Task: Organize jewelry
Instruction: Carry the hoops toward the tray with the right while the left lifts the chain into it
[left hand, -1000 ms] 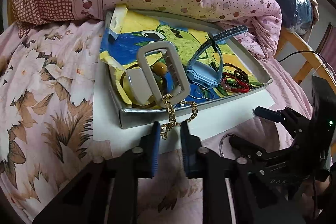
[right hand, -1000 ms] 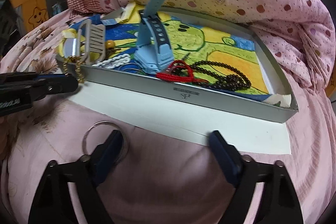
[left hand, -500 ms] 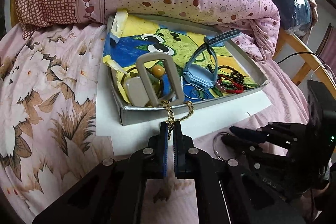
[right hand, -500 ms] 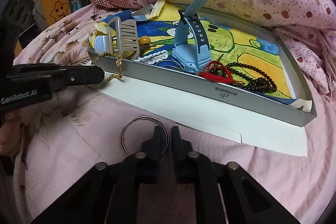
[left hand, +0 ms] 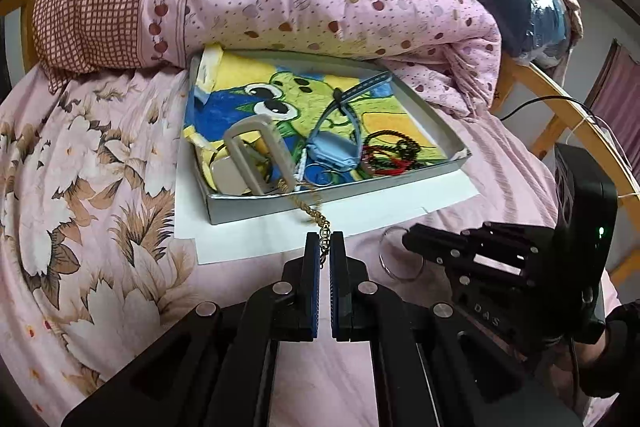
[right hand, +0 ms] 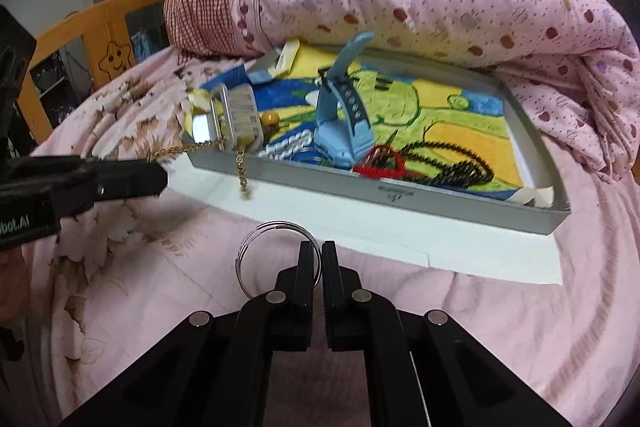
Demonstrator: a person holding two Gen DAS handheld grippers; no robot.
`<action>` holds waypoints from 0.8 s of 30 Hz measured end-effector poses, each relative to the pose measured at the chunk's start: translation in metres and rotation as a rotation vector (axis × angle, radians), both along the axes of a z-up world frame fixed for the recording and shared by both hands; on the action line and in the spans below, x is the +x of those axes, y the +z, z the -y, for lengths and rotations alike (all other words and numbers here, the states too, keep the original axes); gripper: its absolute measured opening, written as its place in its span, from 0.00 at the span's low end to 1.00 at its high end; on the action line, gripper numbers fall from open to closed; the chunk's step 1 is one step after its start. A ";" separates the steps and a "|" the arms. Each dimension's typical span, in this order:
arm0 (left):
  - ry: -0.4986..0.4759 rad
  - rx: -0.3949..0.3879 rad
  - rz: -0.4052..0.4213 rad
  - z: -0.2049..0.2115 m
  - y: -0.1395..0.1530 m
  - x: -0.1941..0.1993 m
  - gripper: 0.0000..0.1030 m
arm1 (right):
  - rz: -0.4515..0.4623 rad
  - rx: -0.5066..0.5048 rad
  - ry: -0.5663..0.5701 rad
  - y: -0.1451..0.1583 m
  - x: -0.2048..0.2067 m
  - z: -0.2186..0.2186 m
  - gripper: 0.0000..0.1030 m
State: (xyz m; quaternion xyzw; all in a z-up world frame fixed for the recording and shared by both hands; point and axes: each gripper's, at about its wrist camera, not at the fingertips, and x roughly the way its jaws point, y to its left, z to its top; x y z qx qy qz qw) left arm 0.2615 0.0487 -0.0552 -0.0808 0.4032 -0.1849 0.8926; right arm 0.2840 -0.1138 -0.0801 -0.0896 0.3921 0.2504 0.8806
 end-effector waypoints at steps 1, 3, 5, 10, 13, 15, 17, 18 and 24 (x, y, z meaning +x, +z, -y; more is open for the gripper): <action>-0.004 -0.003 0.003 0.002 0.002 -0.002 0.02 | 0.007 0.007 -0.002 0.003 0.000 0.001 0.04; -0.015 -0.008 0.009 0.006 0.009 -0.005 0.02 | 0.020 0.022 -0.005 0.009 0.000 0.003 0.04; -0.029 -0.017 0.026 0.010 0.017 -0.007 0.02 | 0.039 0.035 -0.010 0.017 0.000 0.006 0.04; -0.049 -0.018 0.070 0.017 0.037 -0.004 0.02 | 0.073 0.062 -0.027 0.033 0.006 0.012 0.04; -0.052 -0.025 0.081 0.017 0.048 0.004 0.02 | 0.096 0.072 -0.045 0.042 0.014 0.018 0.04; -0.059 -0.029 0.084 0.015 0.055 0.012 0.02 | 0.103 0.085 -0.062 0.047 0.022 0.023 0.04; -0.064 -0.034 0.088 0.014 0.064 0.022 0.02 | 0.110 0.089 -0.073 0.051 0.031 0.027 0.04; -0.066 -0.040 0.089 0.013 0.067 0.025 0.02 | 0.114 0.089 -0.080 0.053 0.036 0.029 0.04; -0.047 -0.066 0.116 0.014 0.082 0.059 0.02 | 0.109 0.074 -0.118 0.059 0.071 0.035 0.04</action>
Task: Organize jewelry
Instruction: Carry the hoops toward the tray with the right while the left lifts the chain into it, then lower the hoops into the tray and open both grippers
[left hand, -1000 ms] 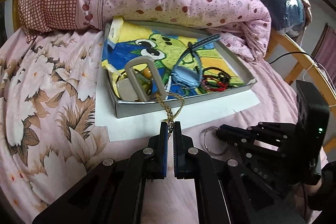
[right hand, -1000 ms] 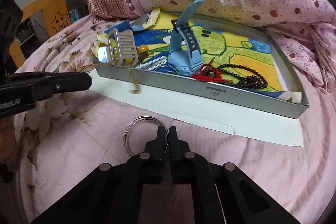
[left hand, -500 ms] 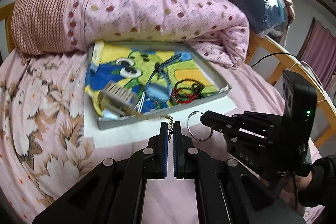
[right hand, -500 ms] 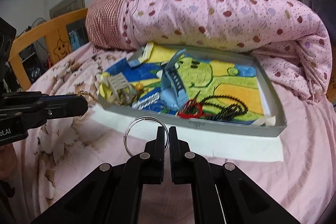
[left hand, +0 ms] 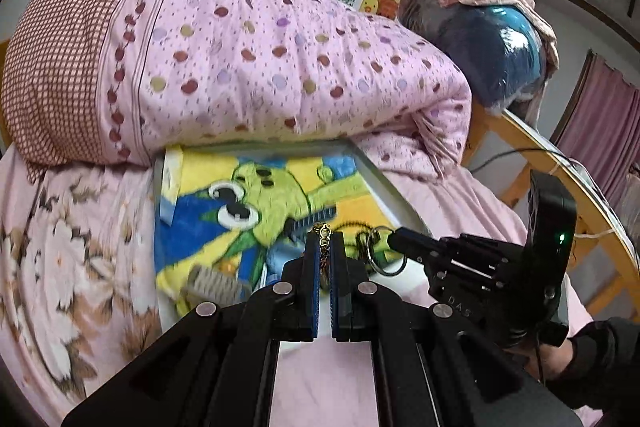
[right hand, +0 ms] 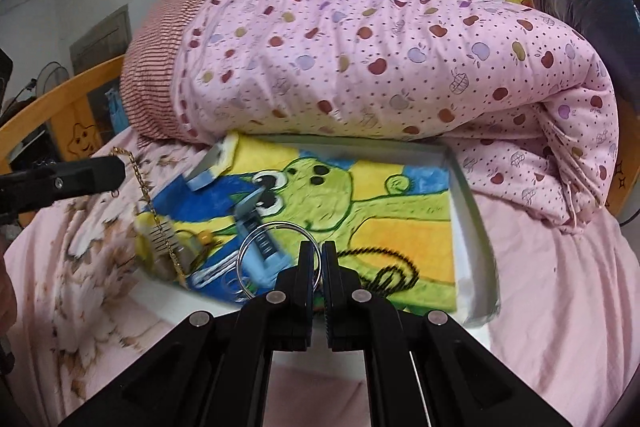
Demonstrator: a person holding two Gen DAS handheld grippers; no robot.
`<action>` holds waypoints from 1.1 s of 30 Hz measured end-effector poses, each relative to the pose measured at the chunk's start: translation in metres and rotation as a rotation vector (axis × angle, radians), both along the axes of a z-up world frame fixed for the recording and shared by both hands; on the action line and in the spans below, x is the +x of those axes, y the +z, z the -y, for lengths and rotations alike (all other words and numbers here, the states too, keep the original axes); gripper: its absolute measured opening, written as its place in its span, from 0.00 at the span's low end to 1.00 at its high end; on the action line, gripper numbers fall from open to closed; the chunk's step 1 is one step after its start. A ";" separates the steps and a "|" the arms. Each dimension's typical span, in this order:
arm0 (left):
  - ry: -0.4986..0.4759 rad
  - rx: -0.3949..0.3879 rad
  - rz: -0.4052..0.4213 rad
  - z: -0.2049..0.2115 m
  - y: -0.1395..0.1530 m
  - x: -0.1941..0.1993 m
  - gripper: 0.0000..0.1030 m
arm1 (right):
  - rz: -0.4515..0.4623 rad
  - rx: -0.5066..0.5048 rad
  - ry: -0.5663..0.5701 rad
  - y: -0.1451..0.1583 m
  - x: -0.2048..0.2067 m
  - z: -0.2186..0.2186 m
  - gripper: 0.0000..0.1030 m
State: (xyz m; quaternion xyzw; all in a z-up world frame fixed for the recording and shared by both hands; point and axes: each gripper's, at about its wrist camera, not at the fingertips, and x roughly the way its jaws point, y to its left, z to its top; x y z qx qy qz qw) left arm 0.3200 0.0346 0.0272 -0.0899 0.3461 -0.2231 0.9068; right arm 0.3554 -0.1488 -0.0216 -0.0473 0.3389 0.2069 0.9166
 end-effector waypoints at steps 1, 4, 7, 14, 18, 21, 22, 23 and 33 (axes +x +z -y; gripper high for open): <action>0.003 -0.002 0.002 0.001 0.000 0.005 0.02 | -0.010 0.003 -0.006 -0.001 0.005 0.001 0.04; 0.009 -0.011 -0.016 0.003 -0.007 0.022 0.02 | -0.047 0.020 -0.029 -0.007 0.019 0.003 0.04; 0.021 -0.003 -0.034 0.003 -0.016 0.034 0.02 | -0.074 0.007 -0.039 -0.017 0.028 0.002 0.04; 0.040 0.057 -0.093 0.007 -0.046 0.047 0.02 | -0.127 -0.009 -0.045 -0.037 0.033 -0.001 0.04; 0.047 0.080 -0.113 0.010 -0.056 0.047 0.02 | -0.133 -0.011 -0.049 -0.039 0.034 0.000 0.04; 0.042 0.098 -0.129 0.013 -0.062 0.046 0.02 | -0.140 -0.002 -0.054 -0.040 0.033 0.003 0.04; 0.041 0.106 -0.137 0.013 -0.064 0.045 0.02 | -0.142 -0.001 -0.054 -0.041 0.032 0.003 0.04; 0.040 0.111 -0.142 0.014 -0.065 0.045 0.02 | -0.143 0.000 -0.054 -0.041 0.032 0.004 0.04; 0.067 0.161 -0.196 0.013 -0.080 0.043 0.03 | -0.183 0.014 -0.071 -0.048 0.029 0.015 0.04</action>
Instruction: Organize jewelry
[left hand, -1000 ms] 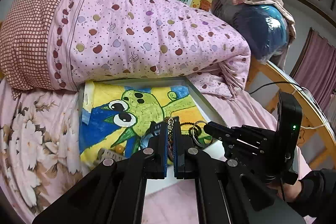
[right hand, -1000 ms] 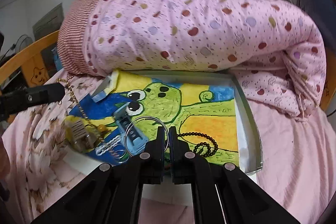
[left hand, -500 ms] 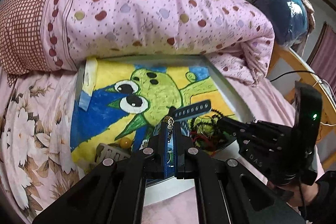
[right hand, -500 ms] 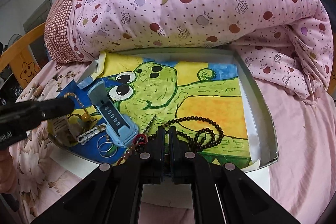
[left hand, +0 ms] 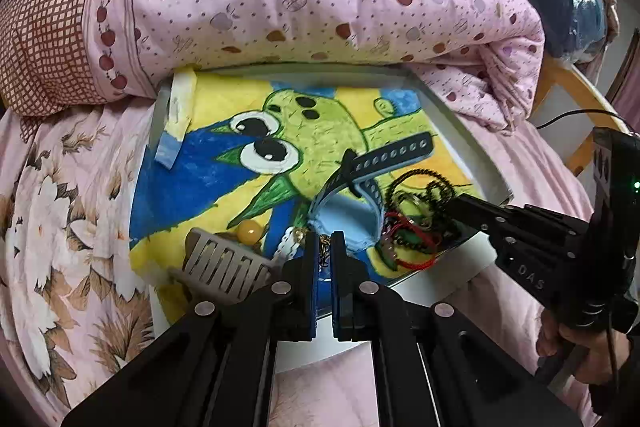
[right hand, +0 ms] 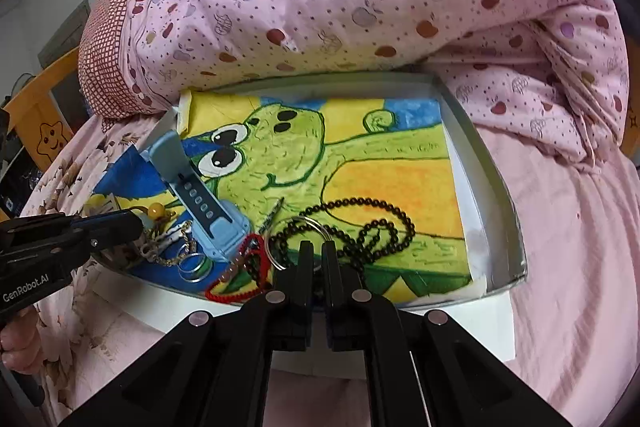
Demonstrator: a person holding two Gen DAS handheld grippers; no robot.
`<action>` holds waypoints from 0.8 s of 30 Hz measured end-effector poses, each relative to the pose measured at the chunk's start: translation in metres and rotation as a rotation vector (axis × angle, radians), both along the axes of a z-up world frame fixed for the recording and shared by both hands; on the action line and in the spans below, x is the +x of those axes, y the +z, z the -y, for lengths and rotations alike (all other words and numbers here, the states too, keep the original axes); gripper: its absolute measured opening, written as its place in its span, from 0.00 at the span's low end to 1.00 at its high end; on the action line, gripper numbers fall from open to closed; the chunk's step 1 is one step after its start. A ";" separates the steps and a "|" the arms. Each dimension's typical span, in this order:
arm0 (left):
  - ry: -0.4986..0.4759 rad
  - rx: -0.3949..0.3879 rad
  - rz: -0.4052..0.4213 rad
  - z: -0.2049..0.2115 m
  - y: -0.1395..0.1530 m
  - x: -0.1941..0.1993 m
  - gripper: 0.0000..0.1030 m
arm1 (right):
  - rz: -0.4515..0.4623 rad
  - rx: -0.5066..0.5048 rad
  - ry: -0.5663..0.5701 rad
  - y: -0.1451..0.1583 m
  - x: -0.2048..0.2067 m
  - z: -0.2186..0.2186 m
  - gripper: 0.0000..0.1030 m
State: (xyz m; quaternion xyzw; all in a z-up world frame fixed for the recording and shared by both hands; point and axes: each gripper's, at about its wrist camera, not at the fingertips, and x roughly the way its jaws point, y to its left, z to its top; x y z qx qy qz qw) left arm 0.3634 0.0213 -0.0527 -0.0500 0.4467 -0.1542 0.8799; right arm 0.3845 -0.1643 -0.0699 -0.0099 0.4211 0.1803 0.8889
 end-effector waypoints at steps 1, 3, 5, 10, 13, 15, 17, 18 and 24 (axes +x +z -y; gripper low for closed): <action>0.003 0.006 -0.003 0.000 -0.001 0.000 0.03 | -0.003 0.003 0.000 -0.001 0.000 0.001 0.04; 0.007 0.018 -0.006 0.000 -0.002 -0.001 0.08 | -0.008 0.007 0.000 -0.001 -0.001 0.003 0.07; 0.011 0.014 -0.009 -0.001 -0.002 -0.003 0.22 | -0.006 0.011 0.000 0.000 -0.004 0.005 0.20; 0.023 0.027 0.020 0.001 0.004 -0.010 0.43 | 0.019 0.020 -0.009 0.007 -0.011 0.012 0.29; 0.043 0.033 0.035 0.000 0.008 -0.016 0.53 | 0.036 0.033 -0.023 0.016 -0.017 0.019 0.43; 0.066 0.025 0.053 -0.002 0.013 -0.022 0.60 | 0.060 0.046 -0.037 0.024 -0.024 0.024 0.54; 0.091 0.013 0.075 -0.005 0.020 -0.030 0.63 | 0.081 0.059 -0.044 0.034 -0.033 0.030 0.59; 0.101 0.014 0.081 -0.006 0.023 -0.033 0.63 | 0.088 0.065 -0.046 0.037 -0.037 0.032 0.61; 0.153 0.034 0.166 -0.005 0.050 -0.070 0.81 | 0.183 0.090 -0.020 0.068 -0.084 0.042 0.81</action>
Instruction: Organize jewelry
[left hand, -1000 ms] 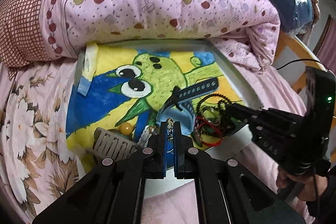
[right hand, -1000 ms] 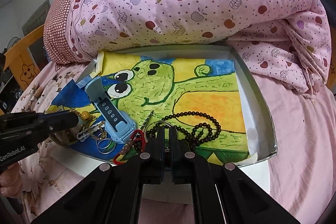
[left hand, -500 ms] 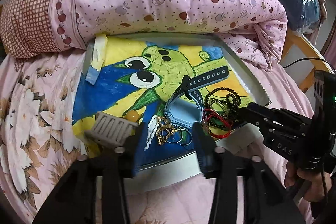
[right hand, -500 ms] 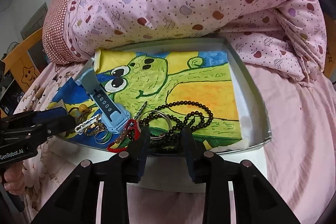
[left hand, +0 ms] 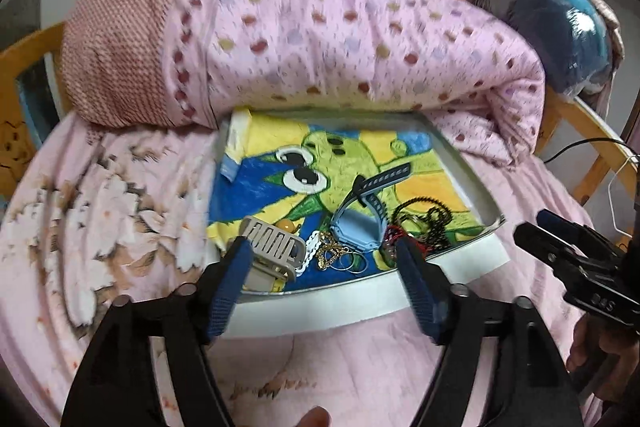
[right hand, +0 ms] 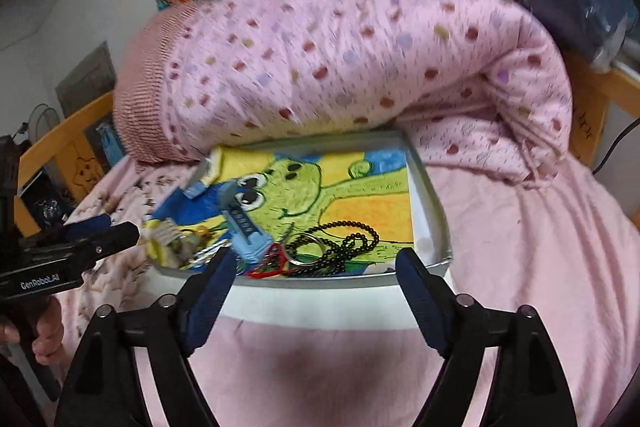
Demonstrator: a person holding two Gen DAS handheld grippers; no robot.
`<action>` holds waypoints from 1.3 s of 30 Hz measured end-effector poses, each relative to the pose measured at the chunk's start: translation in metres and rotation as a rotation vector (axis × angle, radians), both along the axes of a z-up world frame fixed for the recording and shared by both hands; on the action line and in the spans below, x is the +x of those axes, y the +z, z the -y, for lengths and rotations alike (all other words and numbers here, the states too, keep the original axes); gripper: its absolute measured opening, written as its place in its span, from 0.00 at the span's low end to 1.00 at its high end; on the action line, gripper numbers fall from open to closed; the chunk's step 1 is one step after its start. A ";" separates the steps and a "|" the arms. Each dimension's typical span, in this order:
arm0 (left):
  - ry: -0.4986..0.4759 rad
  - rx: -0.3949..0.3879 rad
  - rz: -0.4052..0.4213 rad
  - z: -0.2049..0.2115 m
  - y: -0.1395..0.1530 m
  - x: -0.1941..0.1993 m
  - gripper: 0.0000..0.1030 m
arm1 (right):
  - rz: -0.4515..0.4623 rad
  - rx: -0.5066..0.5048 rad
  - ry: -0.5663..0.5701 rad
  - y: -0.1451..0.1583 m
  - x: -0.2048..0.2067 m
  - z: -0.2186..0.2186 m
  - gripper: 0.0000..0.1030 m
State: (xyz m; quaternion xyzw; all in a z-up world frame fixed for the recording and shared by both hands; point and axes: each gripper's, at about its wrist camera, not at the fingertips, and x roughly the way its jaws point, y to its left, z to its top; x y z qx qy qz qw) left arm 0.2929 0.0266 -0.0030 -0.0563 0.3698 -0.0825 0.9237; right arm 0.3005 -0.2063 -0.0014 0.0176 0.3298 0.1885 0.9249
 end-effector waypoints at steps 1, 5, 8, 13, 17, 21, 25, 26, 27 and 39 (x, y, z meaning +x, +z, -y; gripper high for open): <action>0.009 0.004 0.020 0.000 0.005 -0.008 0.89 | 0.018 0.004 0.006 0.005 -0.011 0.001 0.84; 0.032 0.002 0.107 0.001 0.027 -0.048 0.91 | 0.063 0.020 0.025 0.019 -0.047 0.004 0.90; 0.047 0.007 0.142 0.001 0.039 -0.072 0.91 | 0.095 0.038 0.033 0.028 -0.077 0.007 0.95; 0.058 0.039 0.205 0.001 0.052 -0.116 0.98 | 0.123 0.055 0.033 0.037 -0.116 0.010 1.00; 0.057 0.053 0.212 0.000 0.052 -0.148 0.98 | 0.135 0.049 0.036 0.038 -0.142 0.013 1.00; 0.052 0.092 0.216 0.003 0.044 -0.178 0.98 | 0.135 0.043 0.033 0.035 -0.161 0.016 1.00; 0.055 0.100 0.198 0.005 0.033 -0.194 0.98 | 0.129 0.030 0.032 0.030 -0.171 0.016 1.00; 0.058 0.101 0.192 0.005 0.031 -0.195 0.98 | 0.126 0.027 0.031 0.028 -0.173 0.016 1.00; 0.059 0.101 0.190 0.004 0.030 -0.197 0.98 | 0.123 0.027 0.028 0.027 -0.173 0.016 1.00; 0.054 0.119 0.174 0.000 0.019 -0.196 0.98 | 0.094 0.037 0.030 0.018 -0.168 0.012 1.00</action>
